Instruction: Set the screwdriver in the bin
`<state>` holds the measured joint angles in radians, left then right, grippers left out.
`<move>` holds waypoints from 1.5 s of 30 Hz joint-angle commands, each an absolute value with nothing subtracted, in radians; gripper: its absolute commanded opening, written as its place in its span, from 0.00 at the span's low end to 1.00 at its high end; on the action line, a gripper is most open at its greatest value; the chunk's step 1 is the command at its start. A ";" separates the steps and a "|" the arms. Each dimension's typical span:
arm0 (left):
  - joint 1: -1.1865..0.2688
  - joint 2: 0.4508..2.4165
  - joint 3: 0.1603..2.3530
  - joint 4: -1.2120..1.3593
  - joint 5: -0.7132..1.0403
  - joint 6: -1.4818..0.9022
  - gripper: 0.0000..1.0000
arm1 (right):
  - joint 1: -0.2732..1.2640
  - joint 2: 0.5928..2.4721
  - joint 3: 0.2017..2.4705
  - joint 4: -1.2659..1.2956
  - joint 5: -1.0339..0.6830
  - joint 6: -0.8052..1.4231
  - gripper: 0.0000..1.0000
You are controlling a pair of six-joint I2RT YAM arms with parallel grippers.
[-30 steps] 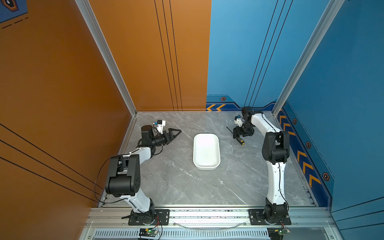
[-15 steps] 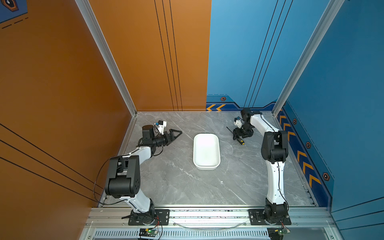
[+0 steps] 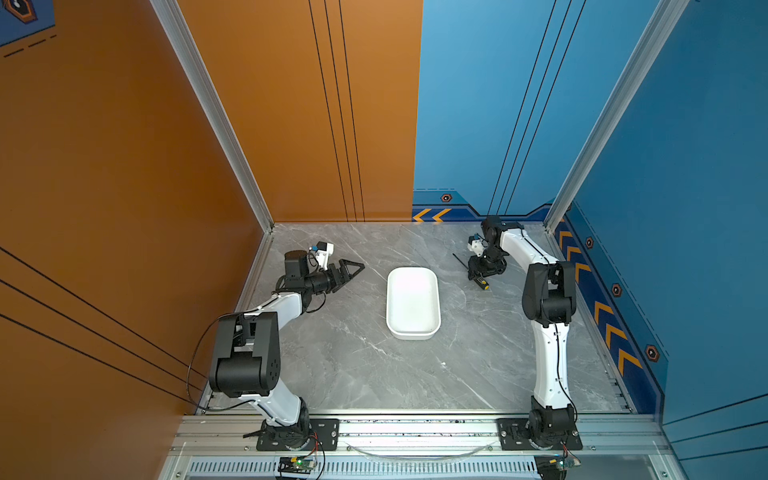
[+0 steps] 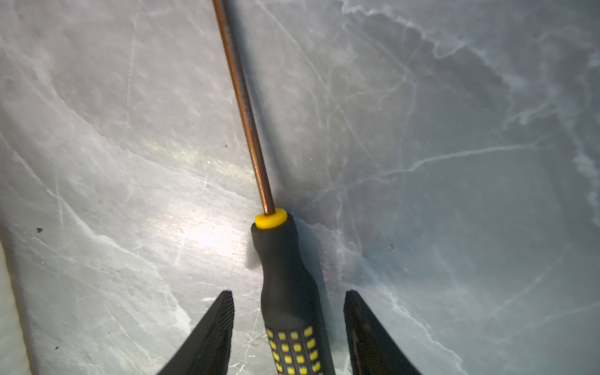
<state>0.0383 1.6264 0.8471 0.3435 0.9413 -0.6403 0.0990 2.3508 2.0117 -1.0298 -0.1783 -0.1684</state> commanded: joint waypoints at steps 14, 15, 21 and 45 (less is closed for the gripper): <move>0.038 1.581 0.885 0.232 0.911 -0.538 0.98 | 0.091 2.377 2.006 -1.046 -0.173 -0.169 0.33; 0.038 1.580 0.886 0.231 0.911 -0.538 0.98 | 0.092 2.376 2.006 -1.048 -0.173 -0.169 0.32; 0.041 1.575 0.887 0.230 0.913 -0.538 0.98 | 0.092 2.381 2.006 -1.054 -0.172 -0.168 0.26; 0.040 1.560 0.875 0.231 0.905 -0.536 0.98 | 0.048 2.236 2.084 -1.198 -0.377 0.131 0.00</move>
